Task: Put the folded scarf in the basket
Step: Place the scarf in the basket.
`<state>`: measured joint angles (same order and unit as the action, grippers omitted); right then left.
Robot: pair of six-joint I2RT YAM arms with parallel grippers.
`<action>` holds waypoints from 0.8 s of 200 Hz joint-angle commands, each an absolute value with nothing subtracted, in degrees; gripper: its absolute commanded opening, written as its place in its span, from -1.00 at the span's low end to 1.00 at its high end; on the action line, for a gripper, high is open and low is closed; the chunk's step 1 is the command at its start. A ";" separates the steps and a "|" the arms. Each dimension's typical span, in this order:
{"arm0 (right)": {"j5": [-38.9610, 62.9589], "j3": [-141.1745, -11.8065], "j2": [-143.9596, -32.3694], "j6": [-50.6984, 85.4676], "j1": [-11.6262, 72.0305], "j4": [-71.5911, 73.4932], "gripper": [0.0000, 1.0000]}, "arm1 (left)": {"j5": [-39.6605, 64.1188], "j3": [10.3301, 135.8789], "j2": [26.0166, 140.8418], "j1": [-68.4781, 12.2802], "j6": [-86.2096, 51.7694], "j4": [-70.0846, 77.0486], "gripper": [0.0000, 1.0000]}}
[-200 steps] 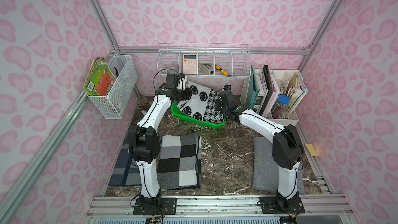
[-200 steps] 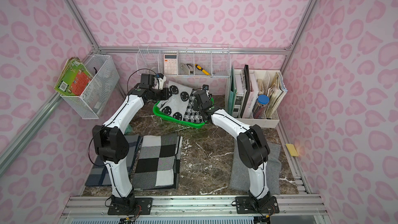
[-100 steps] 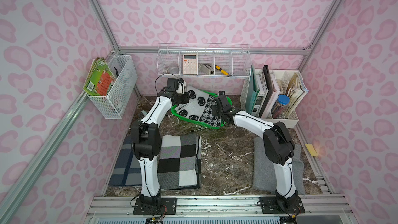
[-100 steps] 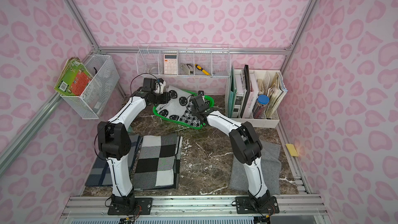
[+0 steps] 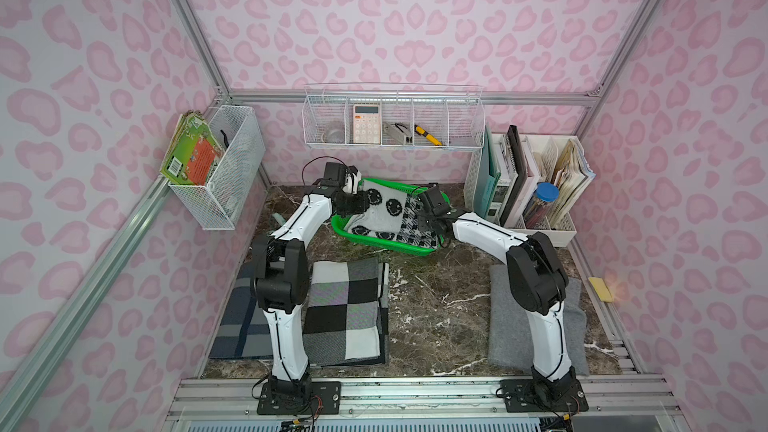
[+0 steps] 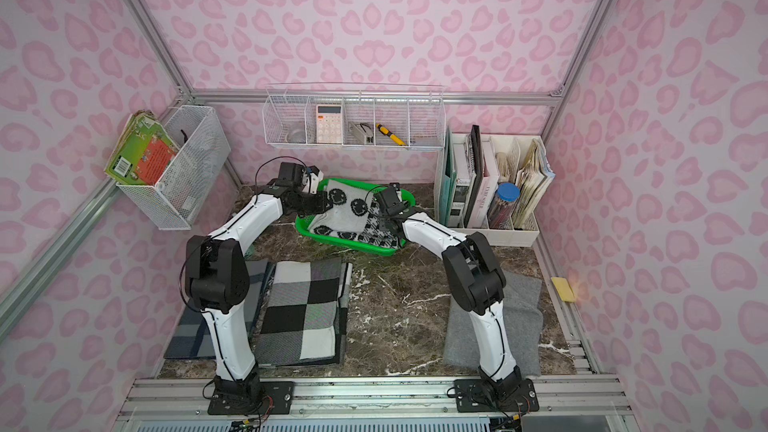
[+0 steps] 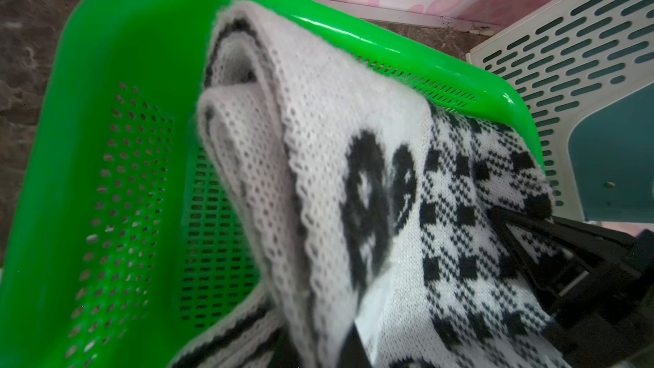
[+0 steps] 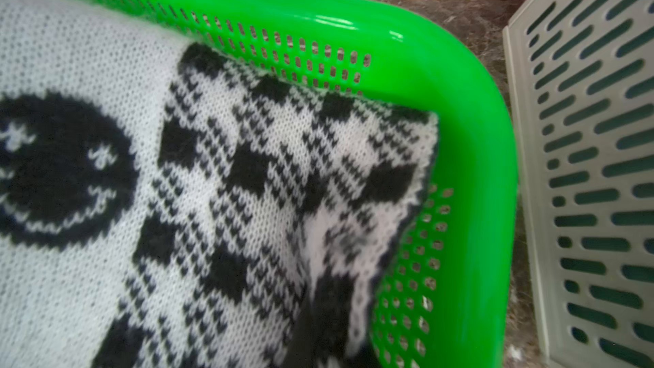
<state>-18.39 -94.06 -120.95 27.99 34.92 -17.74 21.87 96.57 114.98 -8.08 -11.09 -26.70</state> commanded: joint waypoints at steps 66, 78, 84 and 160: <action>-18.72 -90.92 -117.04 23.43 32.46 -15.10 -1.00 | 24.35 90.18 109.76 -8.44 -19.17 -23.31 -1.00; -18.82 -90.54 -116.19 23.38 32.99 -14.07 -1.00 | 24.77 92.82 110.97 -8.40 -19.07 -24.37 -1.00; -19.09 -90.31 -115.79 23.38 33.28 -13.48 -1.00 | 24.98 93.89 111.45 -8.40 -19.29 -24.52 -1.00; -20.17 -90.09 -117.74 24.30 33.41 -13.89 -1.00 | 22.61 95.20 115.71 -8.40 -19.95 -26.19 -1.00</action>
